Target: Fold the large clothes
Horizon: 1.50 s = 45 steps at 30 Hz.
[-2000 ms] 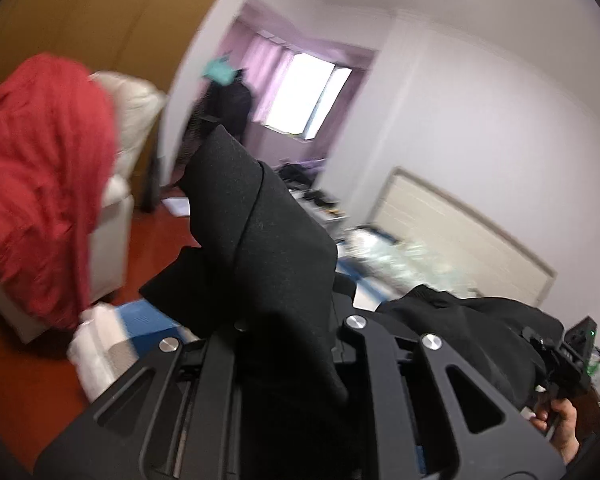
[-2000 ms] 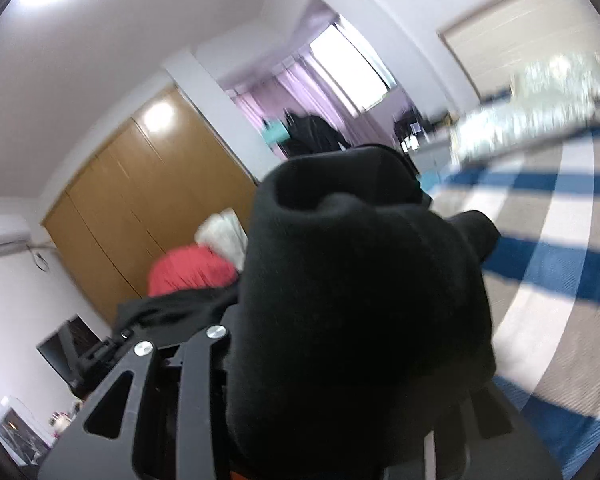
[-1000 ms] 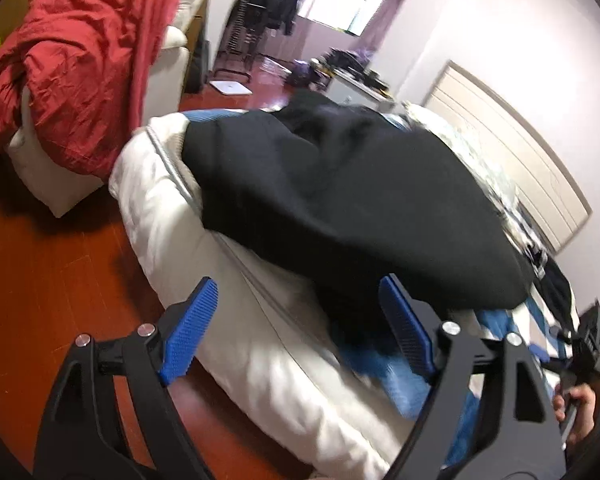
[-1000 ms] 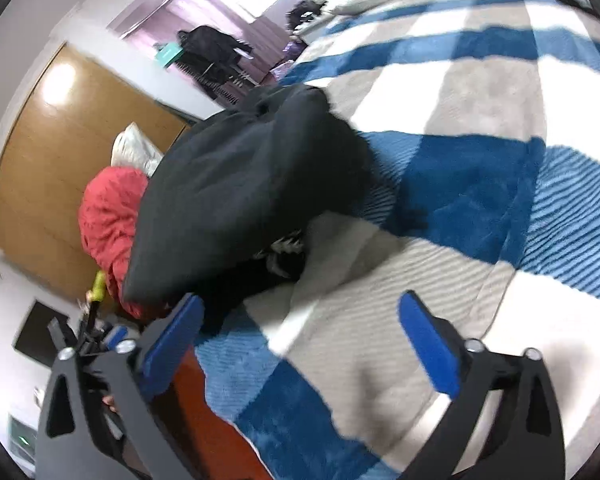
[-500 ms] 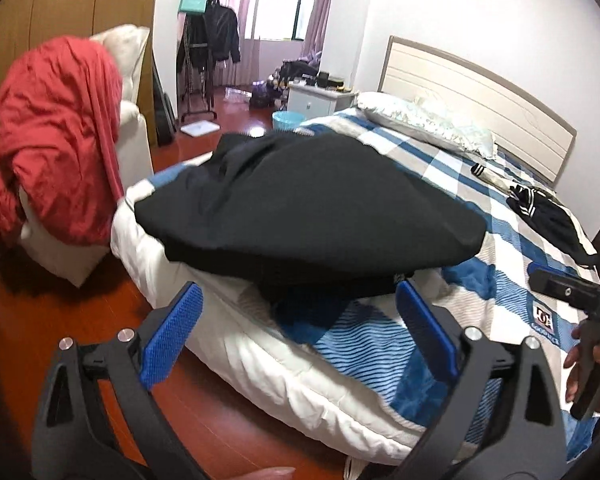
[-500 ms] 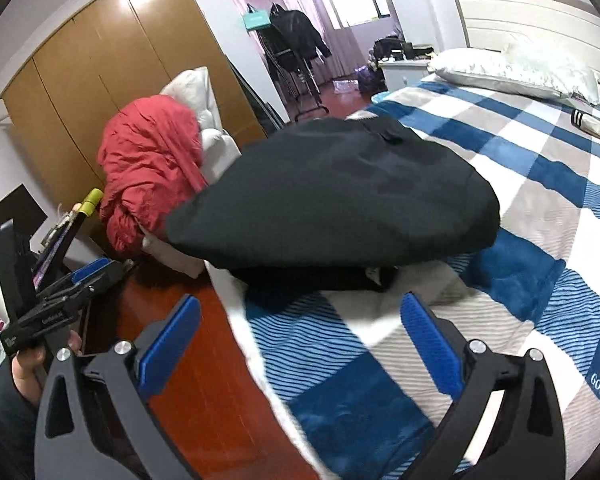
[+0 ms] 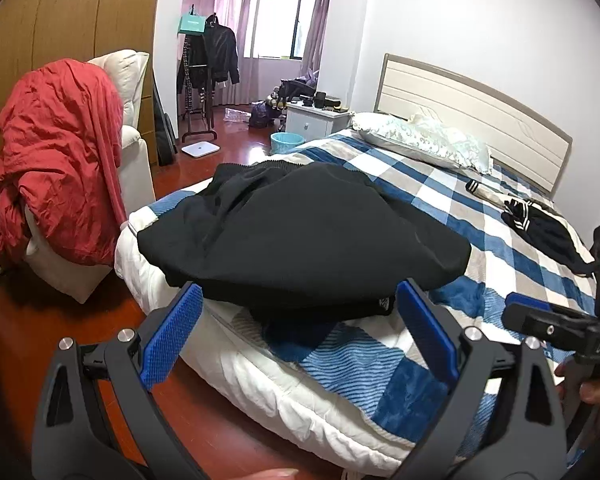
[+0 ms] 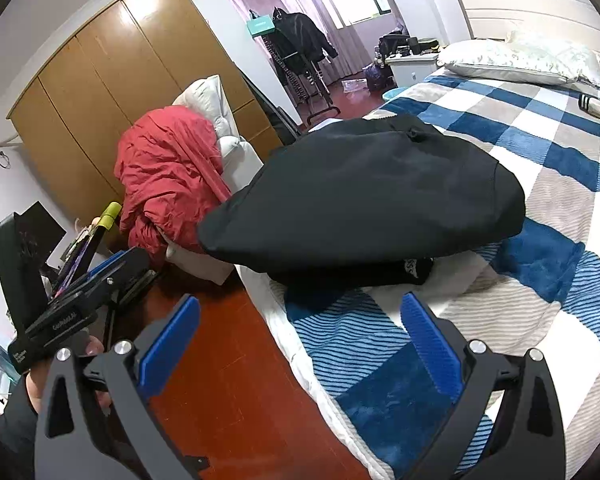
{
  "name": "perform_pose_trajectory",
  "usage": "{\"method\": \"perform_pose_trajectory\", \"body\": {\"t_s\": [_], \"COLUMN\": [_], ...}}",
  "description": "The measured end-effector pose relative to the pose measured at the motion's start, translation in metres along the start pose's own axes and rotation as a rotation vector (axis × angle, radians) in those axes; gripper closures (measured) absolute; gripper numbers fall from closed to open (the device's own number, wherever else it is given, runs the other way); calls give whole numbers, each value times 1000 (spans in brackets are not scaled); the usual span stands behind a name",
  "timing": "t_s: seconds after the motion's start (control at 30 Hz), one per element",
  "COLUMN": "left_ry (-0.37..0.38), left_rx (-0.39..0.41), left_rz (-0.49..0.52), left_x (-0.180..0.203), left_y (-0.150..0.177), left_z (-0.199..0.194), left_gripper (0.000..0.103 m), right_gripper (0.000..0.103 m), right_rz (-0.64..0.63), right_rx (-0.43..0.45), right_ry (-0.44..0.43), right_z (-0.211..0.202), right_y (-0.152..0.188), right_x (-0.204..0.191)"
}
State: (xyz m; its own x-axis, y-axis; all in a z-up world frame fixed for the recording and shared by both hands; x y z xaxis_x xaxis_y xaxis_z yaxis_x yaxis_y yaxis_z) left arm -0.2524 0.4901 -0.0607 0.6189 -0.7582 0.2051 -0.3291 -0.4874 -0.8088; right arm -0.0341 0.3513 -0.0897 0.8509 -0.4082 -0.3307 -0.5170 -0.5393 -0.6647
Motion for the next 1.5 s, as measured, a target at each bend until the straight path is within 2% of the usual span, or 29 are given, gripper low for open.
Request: {"method": "perform_pose_trajectory", "body": {"t_s": [0.33,0.93,1.17,1.5], "left_ry": [-18,-7,-6,-3], "left_rx": [11,35,26,10], "left_rz": [7,2,-3,4], "left_x": [0,4,2,4], "left_y": [-13,-25,-24,-16], "left_z": [7,5,6,8], "left_gripper": [8,8,8,8], "right_gripper": [5,5,5,5], "right_rz": [-22,0,-4,-12], "right_rx": [3,42,87,98], "right_ry": [-12,9,15,15], "right_z": [8,7,-2,-7], "right_y": [-10,-17,-23,-26], "right_x": [-8,-4,-2,-4]}}
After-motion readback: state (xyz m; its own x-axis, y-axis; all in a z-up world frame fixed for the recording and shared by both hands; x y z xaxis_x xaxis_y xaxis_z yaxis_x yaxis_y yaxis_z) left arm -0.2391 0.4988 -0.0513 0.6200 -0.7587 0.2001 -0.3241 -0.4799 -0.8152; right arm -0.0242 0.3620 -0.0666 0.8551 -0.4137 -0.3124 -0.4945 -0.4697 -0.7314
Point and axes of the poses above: each gripper's, at about its wrist camera, not at the fingertips, and z roughly the way its jaws point, x to its right, y to its underside, the point moved 1 cm from there along z, roughly the way its jaws point, and after that the axes turned 10 degrees about y, right-handed, at the moved point
